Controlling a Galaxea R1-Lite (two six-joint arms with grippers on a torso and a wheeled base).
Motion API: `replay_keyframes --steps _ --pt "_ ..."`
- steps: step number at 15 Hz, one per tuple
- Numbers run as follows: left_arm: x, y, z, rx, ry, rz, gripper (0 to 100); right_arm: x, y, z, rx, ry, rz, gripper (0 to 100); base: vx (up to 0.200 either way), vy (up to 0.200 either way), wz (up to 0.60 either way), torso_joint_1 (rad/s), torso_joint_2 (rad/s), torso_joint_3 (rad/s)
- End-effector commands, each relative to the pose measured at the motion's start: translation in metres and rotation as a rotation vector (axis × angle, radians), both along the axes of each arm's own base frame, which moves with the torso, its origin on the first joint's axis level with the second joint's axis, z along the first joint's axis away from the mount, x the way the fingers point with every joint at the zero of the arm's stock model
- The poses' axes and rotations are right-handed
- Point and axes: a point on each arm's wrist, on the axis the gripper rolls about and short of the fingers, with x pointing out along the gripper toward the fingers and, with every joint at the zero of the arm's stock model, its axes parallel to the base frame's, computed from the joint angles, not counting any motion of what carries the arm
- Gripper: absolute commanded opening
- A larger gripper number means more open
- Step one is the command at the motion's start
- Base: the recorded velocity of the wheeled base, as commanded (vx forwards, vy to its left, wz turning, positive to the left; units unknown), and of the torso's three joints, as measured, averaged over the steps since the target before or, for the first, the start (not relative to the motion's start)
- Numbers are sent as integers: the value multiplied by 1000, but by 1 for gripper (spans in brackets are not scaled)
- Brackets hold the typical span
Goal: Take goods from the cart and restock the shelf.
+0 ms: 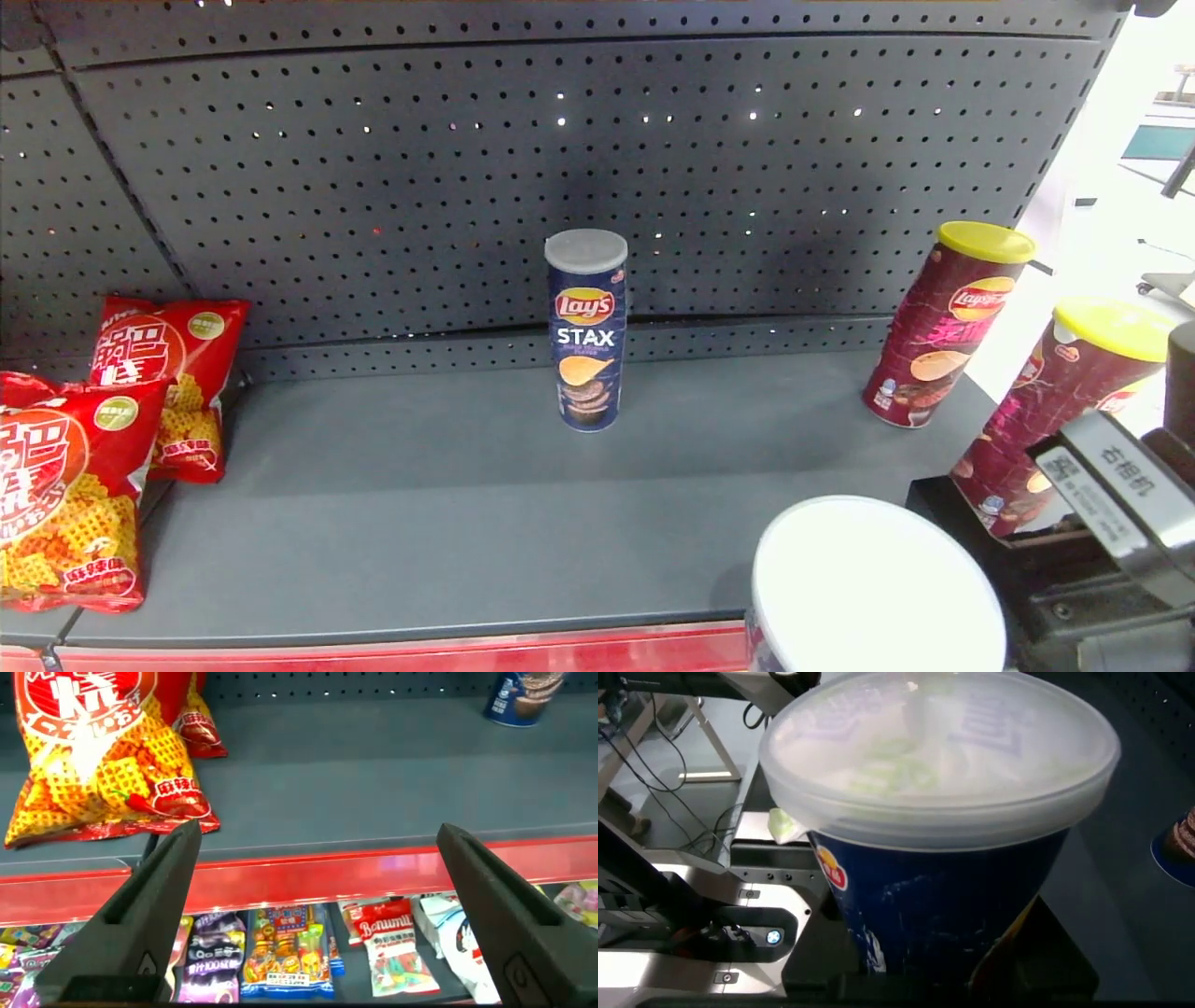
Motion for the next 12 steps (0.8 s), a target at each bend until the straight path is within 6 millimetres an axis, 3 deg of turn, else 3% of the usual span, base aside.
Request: replay_keyframes --steps 1,12 --pt "0 0 0 0 -1 0 100 -1 0 0 2 -1 1 0 0 0 0 0 0 0" --pt "0 0 0 -2 1 0 100 1 -3 7 19 -12 -20 0 0 0 0 0 0 0"
